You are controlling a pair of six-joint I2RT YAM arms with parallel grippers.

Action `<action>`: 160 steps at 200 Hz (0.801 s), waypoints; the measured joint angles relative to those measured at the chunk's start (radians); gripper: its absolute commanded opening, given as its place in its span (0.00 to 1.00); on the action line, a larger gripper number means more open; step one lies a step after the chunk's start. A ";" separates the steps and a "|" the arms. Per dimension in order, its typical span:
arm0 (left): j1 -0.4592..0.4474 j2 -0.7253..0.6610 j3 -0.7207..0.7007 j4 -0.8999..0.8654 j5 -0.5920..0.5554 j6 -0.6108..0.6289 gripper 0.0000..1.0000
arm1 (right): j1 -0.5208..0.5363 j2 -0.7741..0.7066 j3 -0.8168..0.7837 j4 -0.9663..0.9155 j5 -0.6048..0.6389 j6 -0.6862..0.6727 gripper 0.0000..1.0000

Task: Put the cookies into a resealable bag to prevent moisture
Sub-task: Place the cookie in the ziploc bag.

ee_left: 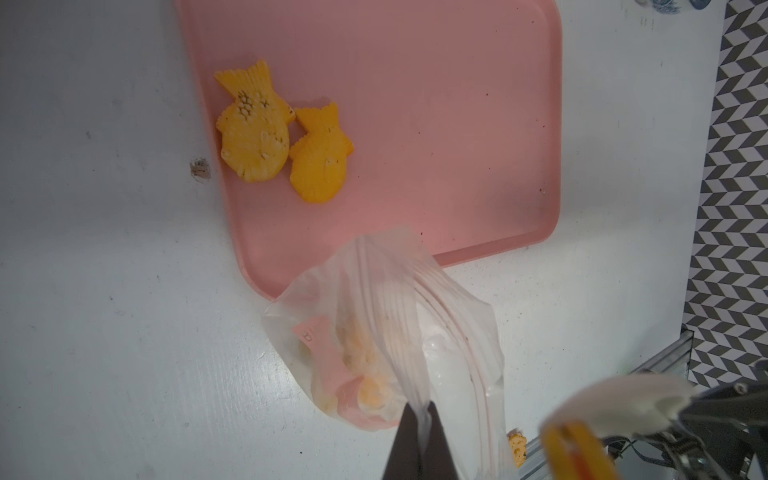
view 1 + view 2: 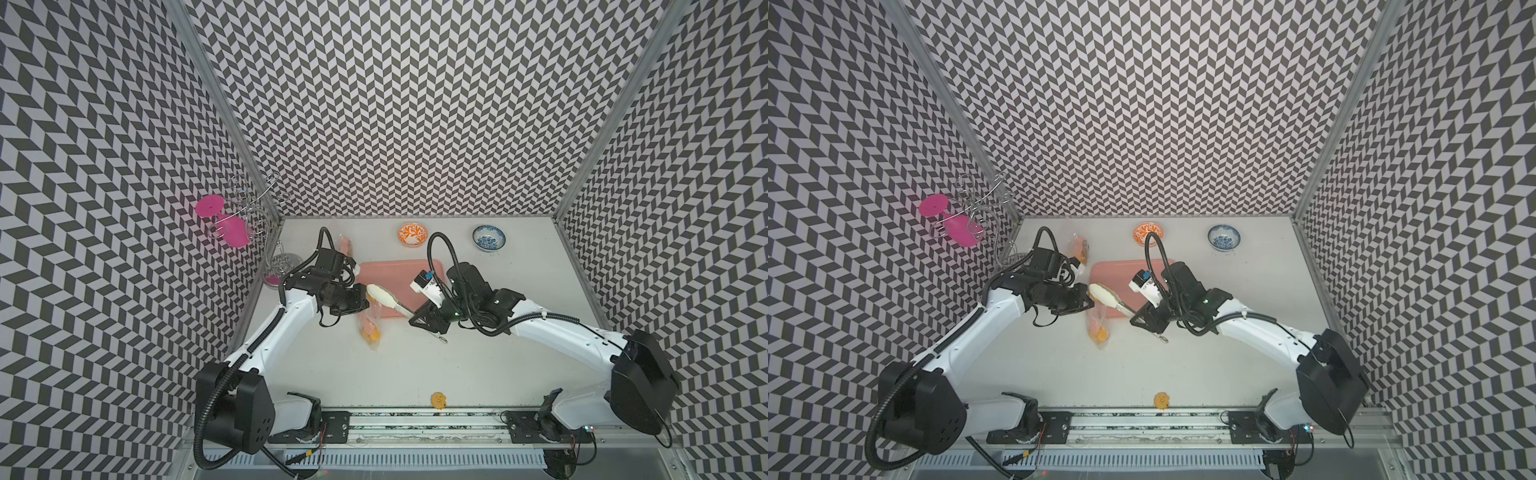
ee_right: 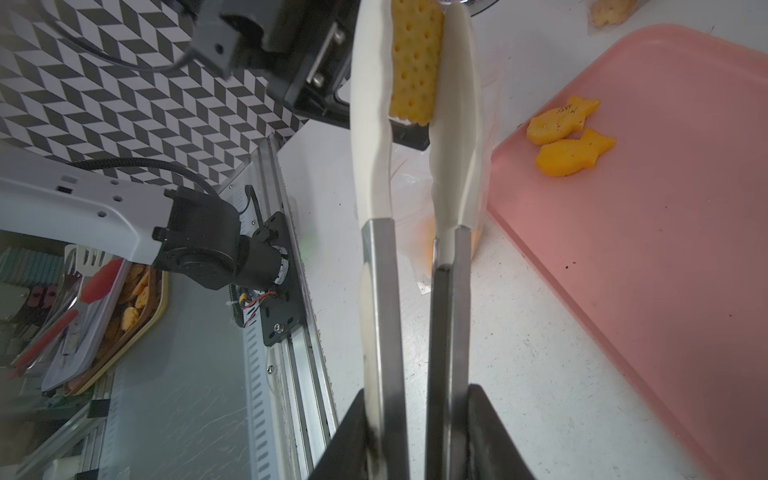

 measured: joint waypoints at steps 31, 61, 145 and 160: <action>0.014 -0.015 0.000 -0.007 0.006 -0.002 0.00 | 0.008 0.029 0.000 -0.008 0.001 0.002 0.36; 0.020 -0.015 -0.001 -0.008 0.008 -0.001 0.00 | 0.021 0.035 0.010 -0.013 0.001 -0.002 0.42; 0.034 -0.018 -0.001 -0.023 -0.003 0.006 0.00 | 0.020 0.034 0.080 -0.077 0.073 -0.039 0.45; 0.042 -0.025 -0.001 -0.033 -0.016 0.009 0.00 | 0.007 0.024 0.097 -0.096 0.105 -0.054 0.45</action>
